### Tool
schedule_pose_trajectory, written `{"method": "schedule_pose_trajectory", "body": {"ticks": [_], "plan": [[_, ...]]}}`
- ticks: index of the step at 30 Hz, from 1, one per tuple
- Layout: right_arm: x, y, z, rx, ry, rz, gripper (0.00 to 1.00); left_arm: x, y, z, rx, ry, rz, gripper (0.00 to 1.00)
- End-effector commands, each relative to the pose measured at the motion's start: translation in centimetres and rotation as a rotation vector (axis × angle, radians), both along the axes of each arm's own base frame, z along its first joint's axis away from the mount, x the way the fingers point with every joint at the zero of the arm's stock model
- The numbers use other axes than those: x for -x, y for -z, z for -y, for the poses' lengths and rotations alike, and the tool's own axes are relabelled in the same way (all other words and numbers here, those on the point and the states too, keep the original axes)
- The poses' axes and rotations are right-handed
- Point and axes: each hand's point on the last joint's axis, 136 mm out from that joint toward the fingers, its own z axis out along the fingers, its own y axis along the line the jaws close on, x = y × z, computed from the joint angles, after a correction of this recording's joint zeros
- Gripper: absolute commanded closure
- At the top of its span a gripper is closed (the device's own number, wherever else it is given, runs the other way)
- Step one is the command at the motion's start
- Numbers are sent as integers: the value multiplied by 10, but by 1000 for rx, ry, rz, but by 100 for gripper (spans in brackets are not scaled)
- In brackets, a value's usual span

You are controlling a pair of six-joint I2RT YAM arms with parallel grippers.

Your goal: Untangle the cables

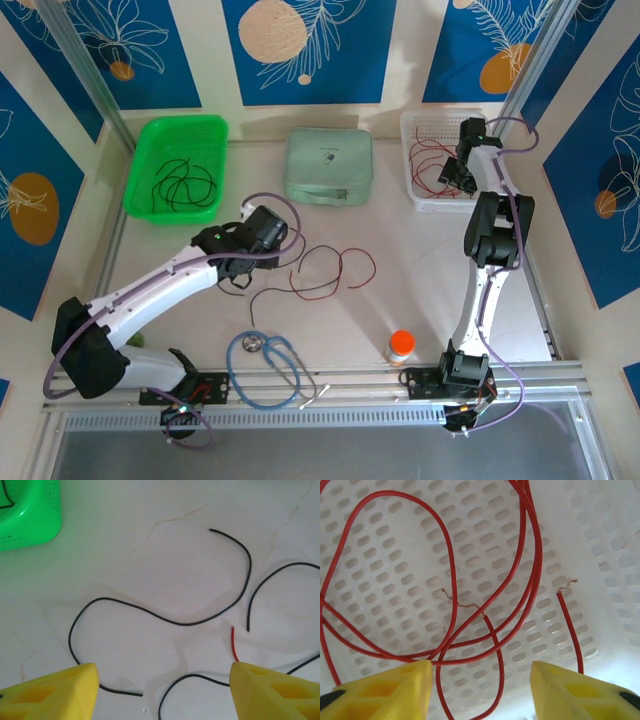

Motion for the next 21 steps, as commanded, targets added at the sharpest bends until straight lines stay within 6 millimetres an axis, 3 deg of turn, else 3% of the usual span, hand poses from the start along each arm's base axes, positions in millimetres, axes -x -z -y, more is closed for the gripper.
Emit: {"method": "schedule_pose_trajectory", "body": {"ticks": [1, 6, 11, 16, 21], "plan": [[-1, -61, -6, -1, -17, 104, 37, 7, 6, -20, -9, -60, -54, 30], [7, -98, -14, 26, -36, 162, 20, 6, 20, -28, -12, -99, -122, 30], [23, -138, -30, 56, -73, 227, 9, 3, 36, -29, -11, -127, -178, 30], [51, -174, -60, 52, -137, 300, 8, -5, 51, -32, 9, -168, -206, 30], [85, -188, -98, 9, -224, 354, 12, -17, 74, -48, 40, -257, -247, 34]]}}
